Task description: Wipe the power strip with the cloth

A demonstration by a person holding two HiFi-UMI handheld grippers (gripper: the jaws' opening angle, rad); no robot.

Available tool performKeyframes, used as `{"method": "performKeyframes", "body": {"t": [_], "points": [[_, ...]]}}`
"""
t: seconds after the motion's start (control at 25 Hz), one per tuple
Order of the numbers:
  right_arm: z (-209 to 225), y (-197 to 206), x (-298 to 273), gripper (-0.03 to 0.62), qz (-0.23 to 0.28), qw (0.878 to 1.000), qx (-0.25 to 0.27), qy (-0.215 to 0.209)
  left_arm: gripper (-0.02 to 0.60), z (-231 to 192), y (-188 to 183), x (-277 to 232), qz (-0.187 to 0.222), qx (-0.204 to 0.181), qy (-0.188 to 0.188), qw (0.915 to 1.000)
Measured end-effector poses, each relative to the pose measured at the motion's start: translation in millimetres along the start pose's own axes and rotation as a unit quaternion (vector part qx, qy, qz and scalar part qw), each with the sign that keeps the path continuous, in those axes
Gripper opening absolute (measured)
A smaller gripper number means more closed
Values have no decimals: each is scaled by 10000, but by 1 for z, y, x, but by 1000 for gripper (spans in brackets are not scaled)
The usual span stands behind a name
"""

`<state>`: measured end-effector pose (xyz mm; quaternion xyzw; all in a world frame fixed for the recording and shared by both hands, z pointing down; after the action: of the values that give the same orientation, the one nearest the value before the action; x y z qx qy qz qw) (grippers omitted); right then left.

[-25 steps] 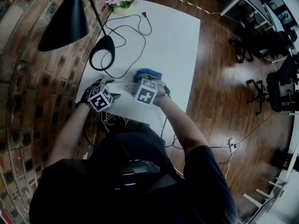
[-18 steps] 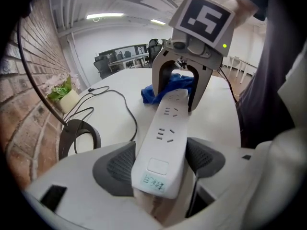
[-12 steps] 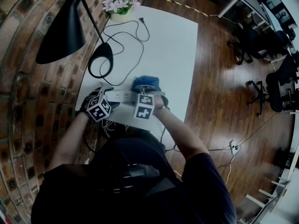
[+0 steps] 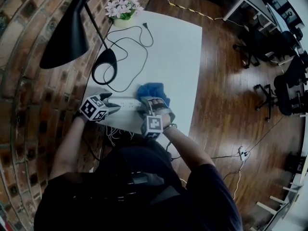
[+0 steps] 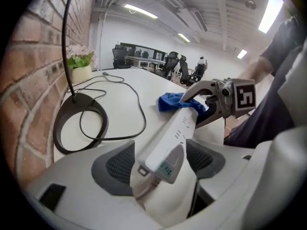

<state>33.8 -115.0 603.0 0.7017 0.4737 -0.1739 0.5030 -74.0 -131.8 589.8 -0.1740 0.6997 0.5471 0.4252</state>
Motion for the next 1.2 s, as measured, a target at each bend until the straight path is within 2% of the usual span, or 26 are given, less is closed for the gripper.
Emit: {"method": "performKeyframes", "body": {"t": [0.16, 0.4, 0.8, 1.04, 1.2], "points": [[-3, -5, 7, 280, 133, 9994, 193, 267, 350, 0, 9, -2, 25, 503, 319, 9982], [-10, -4, 14, 276, 255, 9978, 424, 443, 351, 6, 12, -8, 42, 736, 565, 9957], [-15, -4, 19, 262, 348, 9971, 337, 587, 359, 14, 13, -8, -90, 517, 354, 9980], [-15, -3, 21, 262, 315, 9973, 290, 588, 359, 19, 13, -6, 45, 557, 149, 9983], [-22, -3, 24, 262, 268, 9975, 245, 599, 359, 25, 15, -4, 85, 384, -11, 9992]]}}
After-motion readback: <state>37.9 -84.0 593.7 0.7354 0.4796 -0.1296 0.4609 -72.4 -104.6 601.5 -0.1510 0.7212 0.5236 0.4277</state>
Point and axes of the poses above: the fingertips, and each gripper's own axes: x backward along the fingers, z to its right, y out of its underside, the point moved 1 cm from there along x, backward along the fingers, and after that the axes turned 15 degrees about -x, right-handed, at the moved point
